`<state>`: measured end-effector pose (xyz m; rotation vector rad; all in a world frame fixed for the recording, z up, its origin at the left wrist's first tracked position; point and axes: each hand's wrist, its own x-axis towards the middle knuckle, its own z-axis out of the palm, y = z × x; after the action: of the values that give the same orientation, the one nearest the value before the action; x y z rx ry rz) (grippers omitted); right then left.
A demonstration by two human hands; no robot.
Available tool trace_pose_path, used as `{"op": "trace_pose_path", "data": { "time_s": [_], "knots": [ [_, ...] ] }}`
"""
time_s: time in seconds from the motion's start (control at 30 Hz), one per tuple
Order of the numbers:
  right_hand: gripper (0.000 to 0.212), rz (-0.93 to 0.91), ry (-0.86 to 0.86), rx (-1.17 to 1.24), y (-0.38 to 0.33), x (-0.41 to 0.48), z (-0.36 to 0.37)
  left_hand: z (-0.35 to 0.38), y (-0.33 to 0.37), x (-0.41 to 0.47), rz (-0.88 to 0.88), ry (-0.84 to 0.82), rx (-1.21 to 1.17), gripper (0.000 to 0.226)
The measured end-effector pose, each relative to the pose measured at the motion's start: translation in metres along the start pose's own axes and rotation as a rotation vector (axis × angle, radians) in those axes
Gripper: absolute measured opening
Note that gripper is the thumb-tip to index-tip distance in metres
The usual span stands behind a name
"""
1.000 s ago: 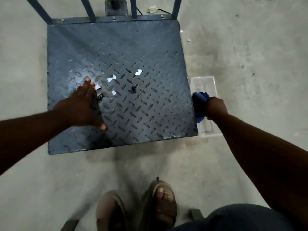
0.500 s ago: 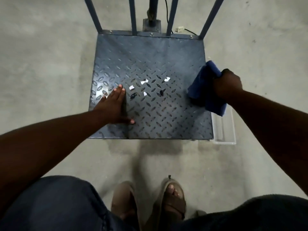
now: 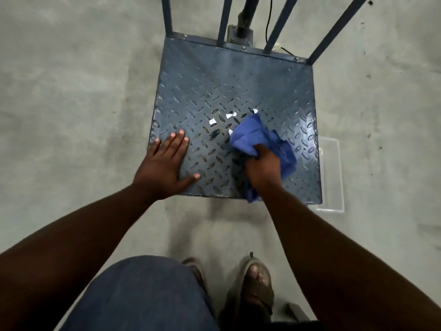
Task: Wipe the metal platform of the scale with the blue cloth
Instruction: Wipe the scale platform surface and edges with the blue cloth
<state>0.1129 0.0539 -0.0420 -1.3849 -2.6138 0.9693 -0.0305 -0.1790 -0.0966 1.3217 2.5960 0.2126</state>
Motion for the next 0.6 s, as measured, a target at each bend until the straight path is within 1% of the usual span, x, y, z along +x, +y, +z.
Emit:
{"op": "trace_pose_path", "data": {
  "time_s": [0.1, 0.13, 0.17, 0.2, 0.23, 0.27, 0.3, 0.4, 0.43, 0.5, 0.57, 0.6],
  "knots": [
    [0.027, 0.308, 0.298, 0.300, 0.000, 0.012, -0.019, 0.005, 0.000, -0.003, -0.018, 0.071, 0.016, 0.104],
    [0.026, 0.359, 0.395, 0.346, 0.002, 0.019, -0.028, 0.007, 0.000, -0.002, -0.019, 0.082, 0.023, 0.103],
    [0.026, 0.355, 0.479, 0.358, 0.003, 0.022, -0.037, 0.007, 0.000, -0.002, -0.017, 0.085, 0.030, 0.103],
    [0.024, 0.313, 0.527, 0.357, 0.004, 0.024, -0.043, 0.008, -0.001, -0.002, -0.017, 0.085, 0.033, 0.103],
    [0.021, 0.247, 0.534, 0.347, 0.003, 0.024, -0.044, 0.009, -0.001, -0.002, -0.022, 0.088, 0.033, 0.103],
    [0.018, 0.190, 0.499, 0.314, 0.002, 0.023, -0.040, 0.010, -0.002, -0.002, -0.026, 0.093, 0.033, 0.104],
    [0.018, 0.141, 0.419, 0.237, 0.004, 0.022, -0.029, 0.011, -0.002, -0.002, -0.031, 0.094, 0.032, 0.104],
    [0.029, -0.043, 0.072, -0.109, 0.011, 0.016, 0.009, 0.013, -0.002, -0.002, -0.030, 0.086, 0.036, 0.105],
    [0.031, -0.099, 0.030, -0.170, 0.011, 0.015, 0.016, 0.013, -0.002, -0.002, -0.032, 0.084, 0.042, 0.105],
    [0.031, -0.112, 0.053, -0.165, 0.008, 0.019, 0.019, 0.013, -0.002, -0.002, -0.035, 0.080, 0.056, 0.105],
    [0.028, -0.077, 0.084, -0.119, 0.006, 0.027, 0.016, 0.012, -0.002, -0.002, -0.041, 0.070, 0.070, 0.106],
    [0.028, -0.063, 0.073, -0.112, 0.007, 0.032, 0.014, 0.012, 0.000, 0.000, -0.039, 0.060, 0.076, 0.106]
  ]
}}
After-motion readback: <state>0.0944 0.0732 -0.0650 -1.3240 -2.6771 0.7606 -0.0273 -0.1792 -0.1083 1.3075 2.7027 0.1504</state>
